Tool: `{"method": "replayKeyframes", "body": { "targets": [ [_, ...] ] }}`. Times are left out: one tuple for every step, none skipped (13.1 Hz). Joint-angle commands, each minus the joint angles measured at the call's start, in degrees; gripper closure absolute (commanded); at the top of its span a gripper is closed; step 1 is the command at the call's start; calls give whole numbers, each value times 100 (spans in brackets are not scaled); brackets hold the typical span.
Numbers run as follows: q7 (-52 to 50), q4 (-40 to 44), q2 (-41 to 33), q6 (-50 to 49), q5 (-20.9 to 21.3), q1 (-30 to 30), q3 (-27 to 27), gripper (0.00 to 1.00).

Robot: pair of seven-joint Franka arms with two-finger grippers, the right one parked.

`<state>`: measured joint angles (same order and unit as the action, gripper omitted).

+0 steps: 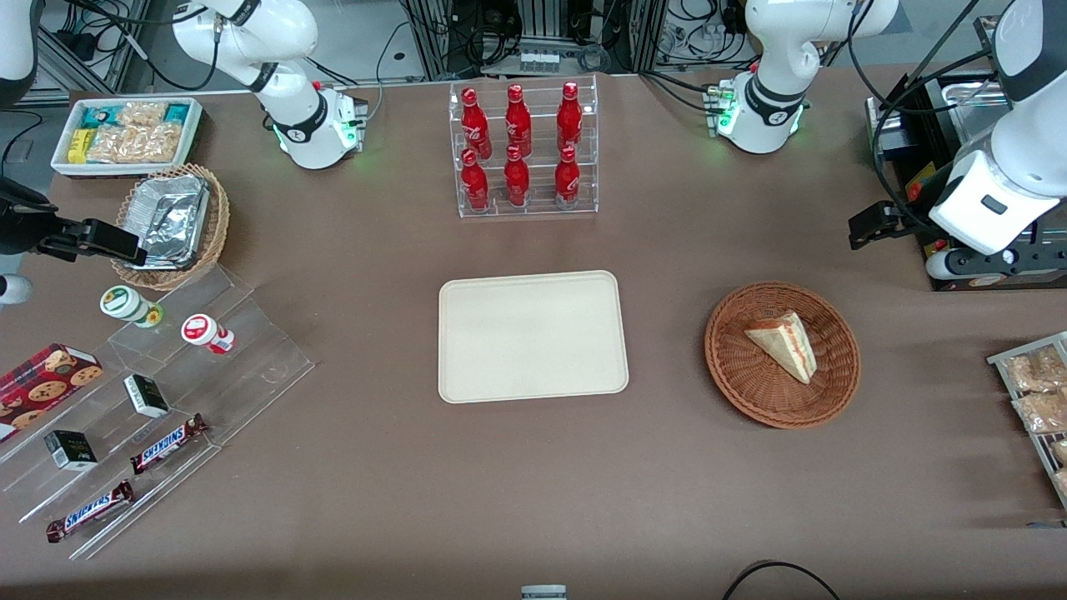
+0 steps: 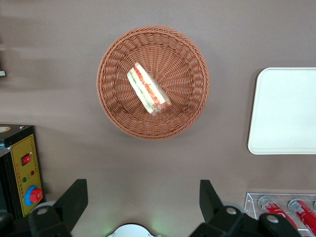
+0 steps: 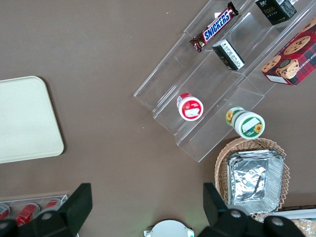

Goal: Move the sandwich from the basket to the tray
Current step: 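Move the left gripper over the sandwich in the wicker basket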

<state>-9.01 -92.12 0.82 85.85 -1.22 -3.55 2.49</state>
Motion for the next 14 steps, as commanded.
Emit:
{"method": "replayKeyframes", "body": {
  "targets": [
    [75, 19, -91, -122, -1, -49, -21, 0],
    [32, 27, -74, -122, -1, -58, -12, 0],
    [31, 19, -56, -122, -1, -58, -12, 0],
    [31, -51, -39, -104, -1, -58, -12, 0],
    [49, -182, -38, -26, -1, -75, -12, 0],
    [49, -244, -12, 45, -1, -84, -3, 0],
    [49, -384, -21, 150, -1, -75, -3, 0],
    [40, -586, -47, 377, -1, -84, -3, 0],
    [31, -814, -47, 614, -1, -84, -3, 0],
    [23, -1034, -47, 852, -1, -84, 6, 0],
    [22, -1271, -65, 1115, -1, -84, 6, 0],
    [22, -1447, -65, 1327, -1, -84, 6, 0],
    [22, -1597, -47, 1555, -1, -84, 6, 0],
    [5, -1746, -30, 1757, -1, -84, -3, 0]
  ]
}}
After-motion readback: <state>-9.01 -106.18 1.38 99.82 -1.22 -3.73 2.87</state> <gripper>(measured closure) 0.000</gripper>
